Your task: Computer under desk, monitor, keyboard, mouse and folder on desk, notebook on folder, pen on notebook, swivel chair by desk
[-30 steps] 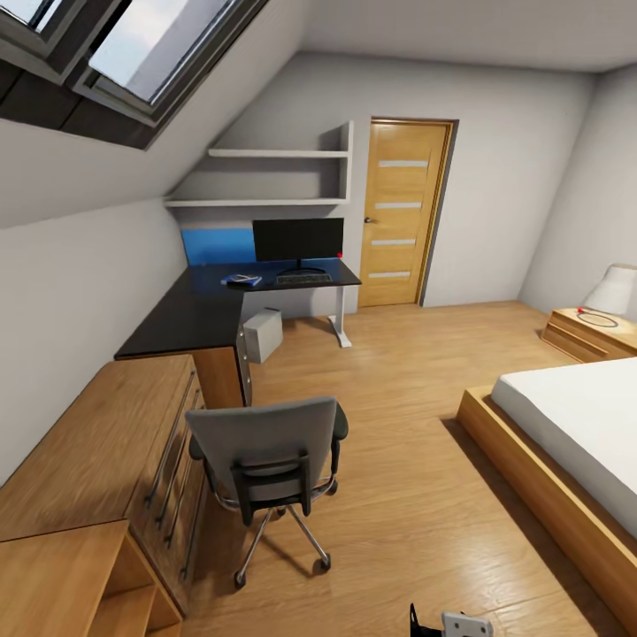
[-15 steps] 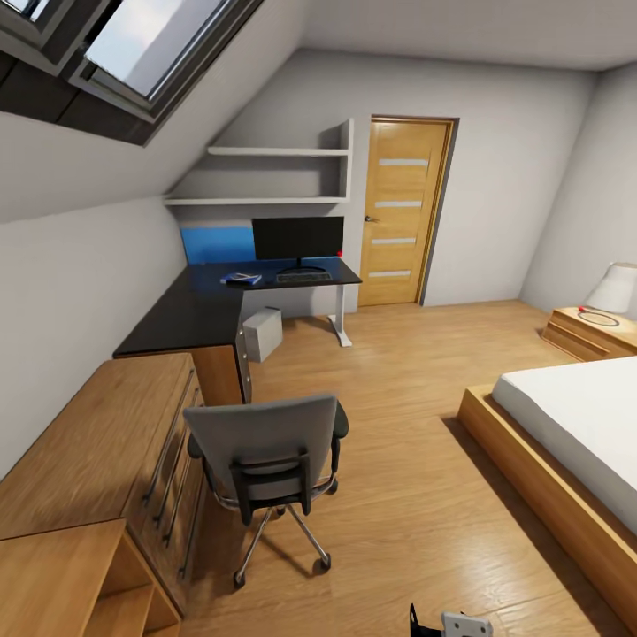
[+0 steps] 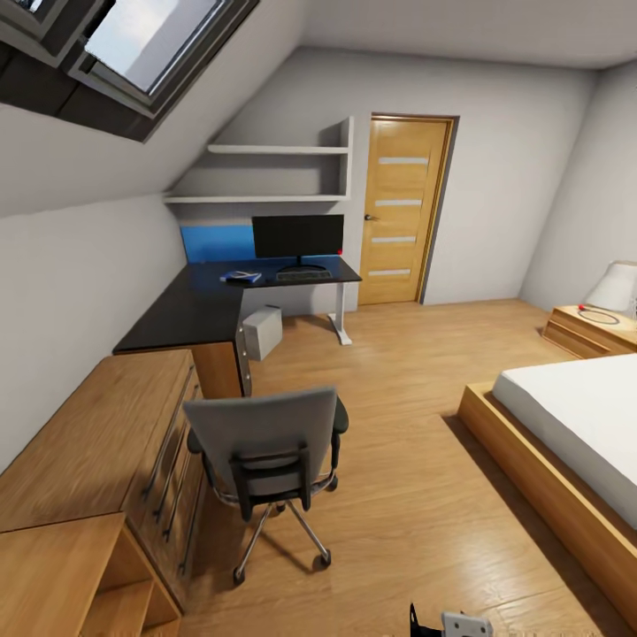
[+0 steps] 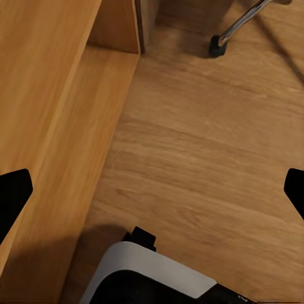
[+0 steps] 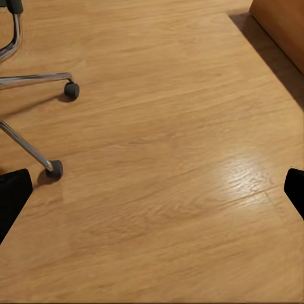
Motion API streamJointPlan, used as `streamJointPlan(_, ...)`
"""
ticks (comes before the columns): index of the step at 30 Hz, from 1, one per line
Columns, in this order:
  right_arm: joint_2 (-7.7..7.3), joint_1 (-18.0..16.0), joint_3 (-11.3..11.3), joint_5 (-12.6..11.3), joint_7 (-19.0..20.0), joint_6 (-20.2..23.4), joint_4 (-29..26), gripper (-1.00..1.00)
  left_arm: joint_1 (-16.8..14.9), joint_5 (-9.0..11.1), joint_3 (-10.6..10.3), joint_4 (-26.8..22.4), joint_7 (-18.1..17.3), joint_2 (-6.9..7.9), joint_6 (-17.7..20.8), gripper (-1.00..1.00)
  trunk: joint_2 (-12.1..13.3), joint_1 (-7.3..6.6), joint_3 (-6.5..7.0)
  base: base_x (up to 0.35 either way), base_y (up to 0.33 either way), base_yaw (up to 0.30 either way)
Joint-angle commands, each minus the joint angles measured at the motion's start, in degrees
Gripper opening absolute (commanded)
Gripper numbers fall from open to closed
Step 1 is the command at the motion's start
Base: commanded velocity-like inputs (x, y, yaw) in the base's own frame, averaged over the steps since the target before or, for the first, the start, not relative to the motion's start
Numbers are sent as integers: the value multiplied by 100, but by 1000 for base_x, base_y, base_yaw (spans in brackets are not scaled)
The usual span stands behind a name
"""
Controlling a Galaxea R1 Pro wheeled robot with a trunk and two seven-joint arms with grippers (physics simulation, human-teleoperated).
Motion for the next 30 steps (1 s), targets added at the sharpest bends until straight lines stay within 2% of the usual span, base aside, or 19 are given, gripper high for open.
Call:
streamJointPlan(1, 2, -4, 51, -34, -25, -15, 6, 100, 2, 41, -48, -11, 49, 10, -20, 100, -47, 21, -25, -123, 0, 0)
streamJointPlan(24, 5, -4, 44, -33, -25, -14, 28, 100, 0, 32, -48, -4, 49, -6, -35, 100, -969, 526, -437, -11, 0, 0)
streamJointPlan(30, 29, -4, 53, 74, -25, -45, 22, 100, 1, 37, -48, -10, 54, -6, -7, 100, -1210, 658, -545, 0, 0, 0)
